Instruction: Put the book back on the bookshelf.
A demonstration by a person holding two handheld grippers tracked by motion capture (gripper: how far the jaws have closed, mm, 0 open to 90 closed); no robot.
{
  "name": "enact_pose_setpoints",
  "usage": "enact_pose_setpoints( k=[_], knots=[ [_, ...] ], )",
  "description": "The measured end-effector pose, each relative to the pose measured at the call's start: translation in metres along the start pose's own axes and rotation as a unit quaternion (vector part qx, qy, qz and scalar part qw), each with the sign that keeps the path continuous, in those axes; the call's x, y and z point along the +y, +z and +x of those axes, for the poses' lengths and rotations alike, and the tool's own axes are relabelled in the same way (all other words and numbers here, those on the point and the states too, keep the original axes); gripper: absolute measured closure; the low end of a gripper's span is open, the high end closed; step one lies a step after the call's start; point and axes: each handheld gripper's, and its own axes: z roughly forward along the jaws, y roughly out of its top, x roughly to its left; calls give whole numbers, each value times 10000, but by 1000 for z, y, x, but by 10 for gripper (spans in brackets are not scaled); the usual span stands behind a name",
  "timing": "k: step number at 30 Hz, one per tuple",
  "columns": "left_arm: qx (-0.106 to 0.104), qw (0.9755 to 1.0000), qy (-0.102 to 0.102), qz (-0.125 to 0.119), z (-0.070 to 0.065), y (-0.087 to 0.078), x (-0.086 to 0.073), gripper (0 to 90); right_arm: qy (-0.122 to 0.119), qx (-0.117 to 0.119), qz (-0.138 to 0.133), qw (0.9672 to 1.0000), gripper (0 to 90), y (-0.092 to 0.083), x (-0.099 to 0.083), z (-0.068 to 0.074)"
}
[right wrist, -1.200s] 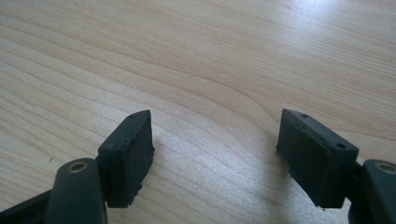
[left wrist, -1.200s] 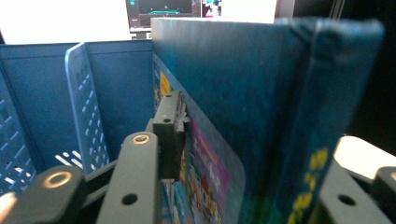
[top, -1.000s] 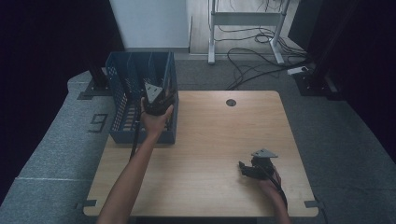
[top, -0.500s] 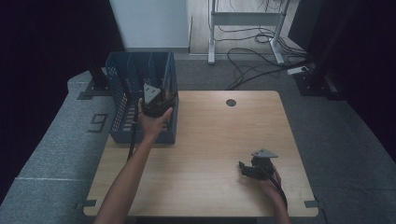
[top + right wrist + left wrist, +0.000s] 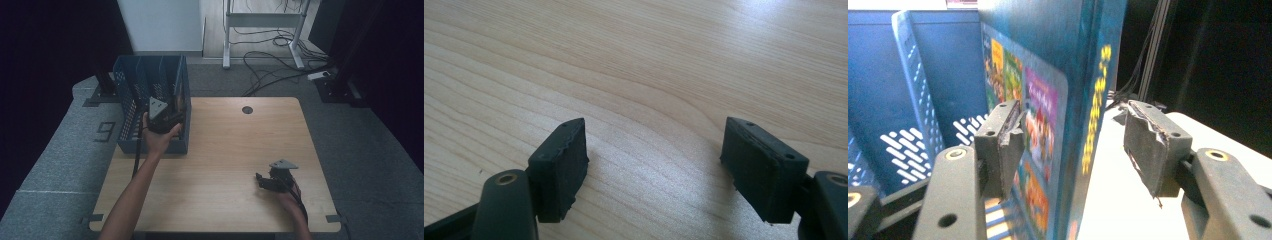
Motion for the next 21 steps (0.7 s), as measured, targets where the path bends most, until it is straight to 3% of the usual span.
enact_pose_setpoints(
  k=[10,12,21],
  knots=[
    [-209,9997,-89,116,5,-28,-4,403,-14,-13,23,10000,260,0,0,1],
    [-196,9998,-23,-65,3,-39,-5,417,-2,-12,29,10000,260,0,0,1],
    [-424,9990,20,-148,-4,-67,-7,411,-16,-25,13,10000,260,0,0,1]
  ],
)
